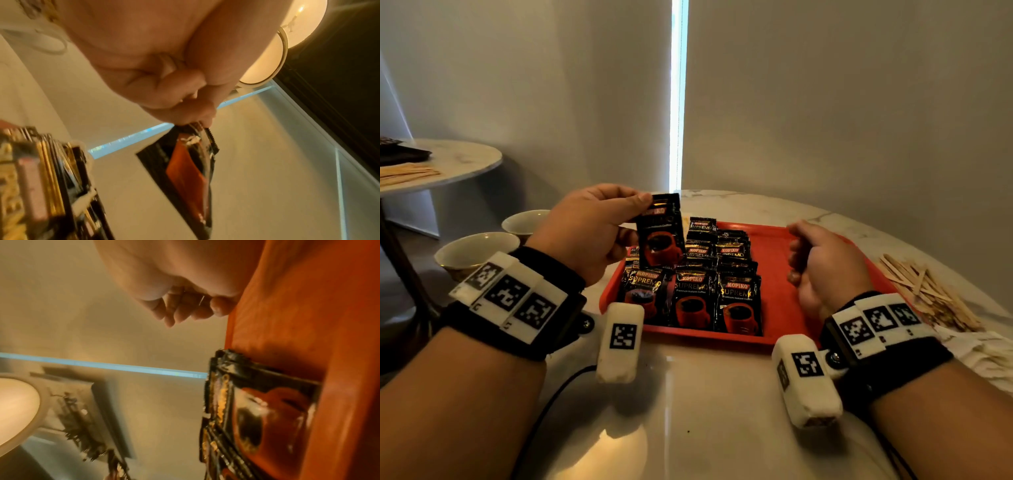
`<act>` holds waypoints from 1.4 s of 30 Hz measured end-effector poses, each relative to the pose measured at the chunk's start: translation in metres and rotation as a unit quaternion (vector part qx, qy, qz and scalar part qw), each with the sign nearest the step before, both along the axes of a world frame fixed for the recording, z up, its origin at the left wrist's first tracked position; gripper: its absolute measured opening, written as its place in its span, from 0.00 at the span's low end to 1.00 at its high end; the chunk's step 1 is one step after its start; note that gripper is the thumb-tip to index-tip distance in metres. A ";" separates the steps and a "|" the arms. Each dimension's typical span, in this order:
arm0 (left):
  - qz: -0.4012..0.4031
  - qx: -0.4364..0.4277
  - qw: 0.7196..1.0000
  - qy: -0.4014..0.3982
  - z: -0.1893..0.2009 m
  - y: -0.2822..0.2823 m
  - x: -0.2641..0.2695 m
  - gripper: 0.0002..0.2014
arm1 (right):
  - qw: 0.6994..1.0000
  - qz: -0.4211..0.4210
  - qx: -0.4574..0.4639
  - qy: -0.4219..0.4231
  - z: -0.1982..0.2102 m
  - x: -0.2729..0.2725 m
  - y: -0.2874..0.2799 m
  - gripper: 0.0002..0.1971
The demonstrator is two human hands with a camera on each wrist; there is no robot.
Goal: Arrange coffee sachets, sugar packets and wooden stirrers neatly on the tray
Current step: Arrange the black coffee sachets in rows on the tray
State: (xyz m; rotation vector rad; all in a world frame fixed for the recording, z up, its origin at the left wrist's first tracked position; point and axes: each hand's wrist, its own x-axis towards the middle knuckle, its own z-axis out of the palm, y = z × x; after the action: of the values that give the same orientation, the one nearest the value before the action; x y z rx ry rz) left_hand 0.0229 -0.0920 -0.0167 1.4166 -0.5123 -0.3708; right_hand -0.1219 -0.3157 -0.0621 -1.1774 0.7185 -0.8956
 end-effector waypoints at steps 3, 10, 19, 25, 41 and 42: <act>0.022 0.030 0.999 0.006 -0.002 0.005 0.013 0.04 | 0.996 -0.016 0.074 0.042 -0.009 -0.001 -0.007 0.11; 0.012 0.118 0.992 0.046 -0.013 0.012 0.031 0.03 | 0.994 0.007 0.096 0.048 -0.007 0.002 -0.006 0.16; -0.036 0.229 0.972 0.034 -0.017 0.010 0.027 0.03 | 0.994 0.017 0.085 0.060 -0.008 0.003 -0.007 0.17; -0.028 0.265 0.964 0.018 -0.017 0.009 0.026 0.03 | 0.995 0.018 0.079 0.064 -0.009 0.003 -0.007 0.17; -0.039 0.306 0.951 0.009 -0.017 0.013 0.029 0.07 | 0.995 0.020 0.071 0.065 -0.007 0.002 -0.004 0.16; -0.038 0.308 0.950 0.009 -0.017 0.013 0.028 0.08 | 0.995 0.020 0.070 0.066 -0.007 0.002 -0.003 0.16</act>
State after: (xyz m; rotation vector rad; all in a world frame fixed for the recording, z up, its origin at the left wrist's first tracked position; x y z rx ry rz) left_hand 0.0514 -0.0789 -0.0337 1.9973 -0.4548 -0.6424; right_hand -0.1200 -0.3189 -0.0690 -1.1284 0.8475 -0.7266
